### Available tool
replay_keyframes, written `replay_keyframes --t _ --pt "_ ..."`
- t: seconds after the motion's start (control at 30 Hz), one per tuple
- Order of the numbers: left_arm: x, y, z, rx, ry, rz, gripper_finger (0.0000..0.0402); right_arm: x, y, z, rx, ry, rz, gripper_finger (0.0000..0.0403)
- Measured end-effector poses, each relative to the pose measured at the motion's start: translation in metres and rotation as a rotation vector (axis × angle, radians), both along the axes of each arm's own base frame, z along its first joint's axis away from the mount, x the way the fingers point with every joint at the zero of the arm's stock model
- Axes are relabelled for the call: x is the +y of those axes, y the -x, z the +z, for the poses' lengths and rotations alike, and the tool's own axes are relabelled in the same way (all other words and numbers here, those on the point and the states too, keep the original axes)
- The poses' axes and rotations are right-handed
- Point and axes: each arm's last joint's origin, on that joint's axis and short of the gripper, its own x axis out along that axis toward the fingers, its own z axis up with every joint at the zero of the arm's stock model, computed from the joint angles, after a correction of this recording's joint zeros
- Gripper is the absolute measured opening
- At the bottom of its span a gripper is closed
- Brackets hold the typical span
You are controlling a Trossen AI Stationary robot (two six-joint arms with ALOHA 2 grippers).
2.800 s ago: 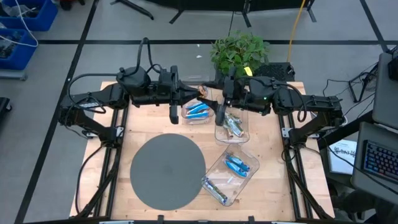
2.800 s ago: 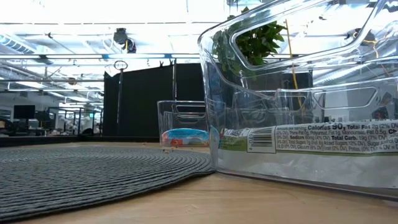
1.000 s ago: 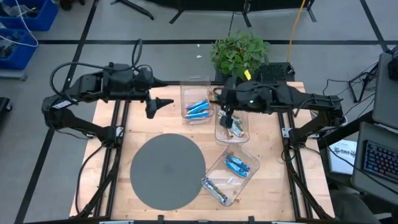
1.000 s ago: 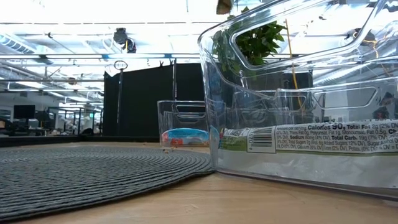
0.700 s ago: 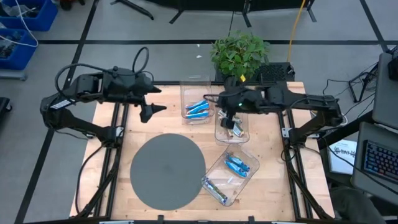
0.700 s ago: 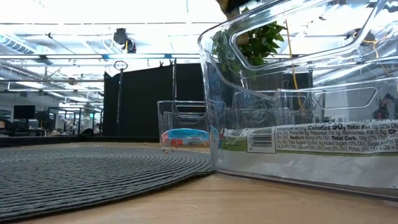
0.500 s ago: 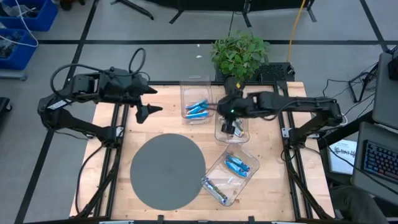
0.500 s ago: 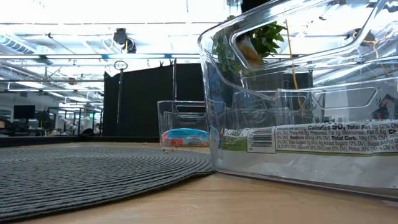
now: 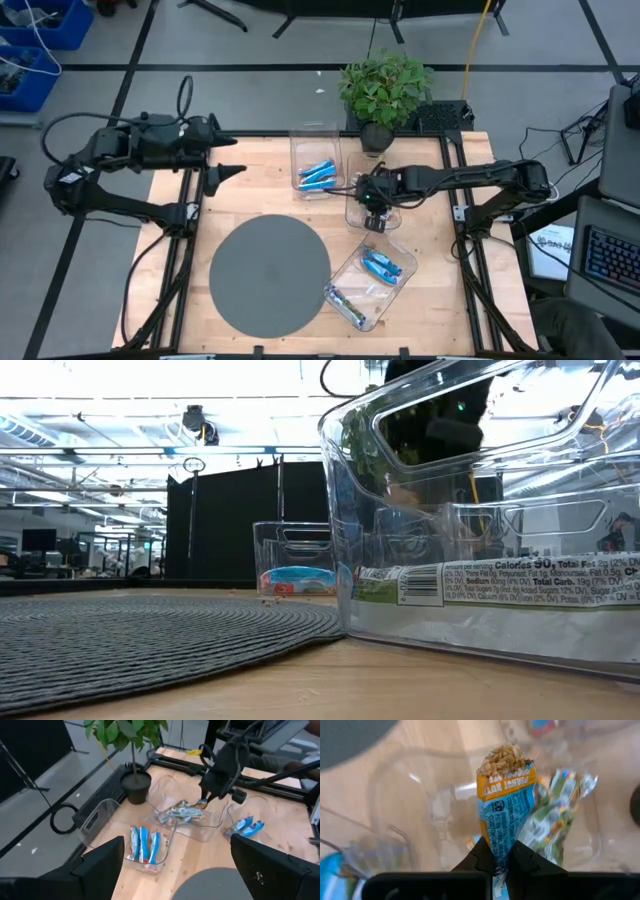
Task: Pick and place Granola Bars by type
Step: Put the yellow granola bar into the middle transparent bin
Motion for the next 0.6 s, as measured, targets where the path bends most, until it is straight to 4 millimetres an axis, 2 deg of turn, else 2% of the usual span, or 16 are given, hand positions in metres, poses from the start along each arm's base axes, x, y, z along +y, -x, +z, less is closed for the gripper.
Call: replay_keyframes --t 0.3,0.6 --pt "0.000 0.006 -0.055 -0.032 0.056 0.048 0.0370 -0.005 0.014 -0.034 0.075 -0.078 -0.022 0.0010" --pt "-0.001 -0.001 -0.108 -0.054 0.171 0.067 0.0367 -0.007 0.006 -0.048 0.095 -0.112 -0.005 0.0010"
